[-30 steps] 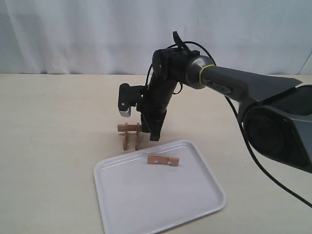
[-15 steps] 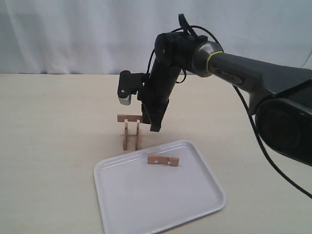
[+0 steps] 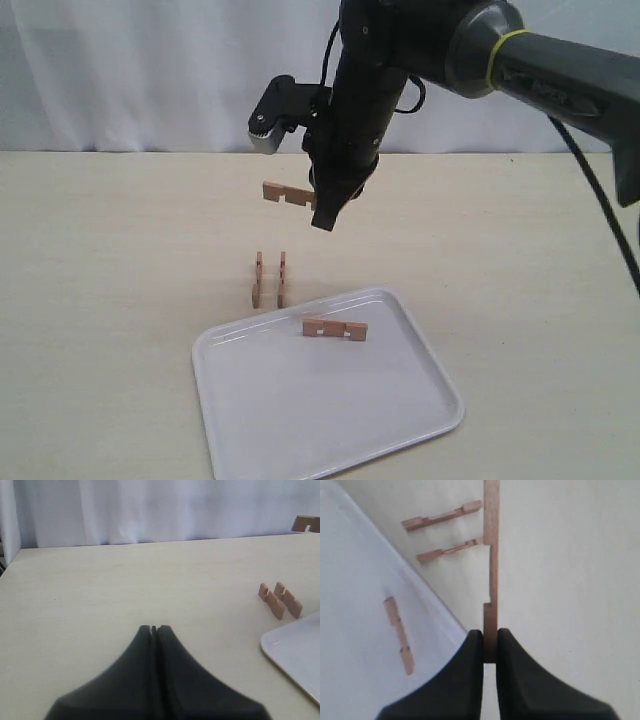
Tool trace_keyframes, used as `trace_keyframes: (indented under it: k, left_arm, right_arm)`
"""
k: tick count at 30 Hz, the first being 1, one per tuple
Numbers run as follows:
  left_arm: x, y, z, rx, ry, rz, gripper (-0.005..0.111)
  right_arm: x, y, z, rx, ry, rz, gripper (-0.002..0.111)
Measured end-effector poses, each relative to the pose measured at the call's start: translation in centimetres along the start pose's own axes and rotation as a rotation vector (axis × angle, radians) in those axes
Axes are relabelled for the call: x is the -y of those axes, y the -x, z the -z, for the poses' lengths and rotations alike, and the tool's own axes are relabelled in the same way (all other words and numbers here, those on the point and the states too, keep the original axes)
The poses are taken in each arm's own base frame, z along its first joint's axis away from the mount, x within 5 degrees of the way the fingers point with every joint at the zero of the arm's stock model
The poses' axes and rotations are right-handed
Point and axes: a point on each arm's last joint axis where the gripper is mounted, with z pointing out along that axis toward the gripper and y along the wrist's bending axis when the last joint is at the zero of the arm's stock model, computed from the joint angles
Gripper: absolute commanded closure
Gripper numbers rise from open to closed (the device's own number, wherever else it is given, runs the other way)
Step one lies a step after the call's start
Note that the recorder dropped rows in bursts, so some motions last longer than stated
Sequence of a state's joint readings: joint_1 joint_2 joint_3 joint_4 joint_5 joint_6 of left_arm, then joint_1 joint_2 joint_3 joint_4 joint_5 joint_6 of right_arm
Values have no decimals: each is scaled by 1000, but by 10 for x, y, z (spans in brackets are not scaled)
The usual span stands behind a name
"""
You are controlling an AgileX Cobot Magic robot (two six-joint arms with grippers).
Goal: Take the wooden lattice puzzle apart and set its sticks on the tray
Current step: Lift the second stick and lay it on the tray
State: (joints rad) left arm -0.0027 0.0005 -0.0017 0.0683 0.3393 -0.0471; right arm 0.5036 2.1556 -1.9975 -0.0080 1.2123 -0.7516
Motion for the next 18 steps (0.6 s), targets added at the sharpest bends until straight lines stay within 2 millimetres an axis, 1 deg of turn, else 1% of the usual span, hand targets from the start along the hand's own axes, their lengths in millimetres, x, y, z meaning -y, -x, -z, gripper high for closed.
trace_keyframes:
  k: [2,5,8,12,15,18]
  left_arm:
    - [0,0,0,0,0,0,107]
    - [0,0,0,0,0,0,107]
    - [0,0,0,0,0,0,107]
    - [0,0,0,0,0,0,107]
    - [0,0,0,0,0,0,107]
    - [0,0,0,0,0,0,107]
  right_arm:
    - [-19,1,6,-12,21,35,104]
    - [-45,2,10,-33,58,81,104]
    - [-63,-4,10,-60,96,62,104]
    - [-78,-20,-6,-137,158,4,104]
    - [-89,-34,-23,-205,209,-15,104]
    - [-99,-45,-39,-235,230,-18,104]
